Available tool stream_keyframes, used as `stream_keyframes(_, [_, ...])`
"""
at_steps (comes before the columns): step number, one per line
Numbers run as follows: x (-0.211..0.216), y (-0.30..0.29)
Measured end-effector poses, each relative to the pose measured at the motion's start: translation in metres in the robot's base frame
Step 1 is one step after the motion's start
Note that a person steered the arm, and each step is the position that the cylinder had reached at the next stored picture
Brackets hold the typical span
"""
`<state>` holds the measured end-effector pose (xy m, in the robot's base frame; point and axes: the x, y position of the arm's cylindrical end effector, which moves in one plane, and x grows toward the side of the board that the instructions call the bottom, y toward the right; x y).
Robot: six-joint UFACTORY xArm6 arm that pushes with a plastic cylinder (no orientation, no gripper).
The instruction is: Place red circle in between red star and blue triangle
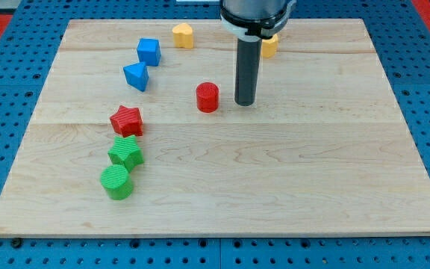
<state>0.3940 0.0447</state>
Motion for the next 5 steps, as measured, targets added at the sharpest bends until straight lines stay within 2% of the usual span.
stream_keyframes(1, [-0.018, -0.008])
stream_keyframes(2, [0.001, -0.067])
stream_keyframes(4, [-0.023, -0.074])
stream_keyframes(5, [0.015, -0.114])
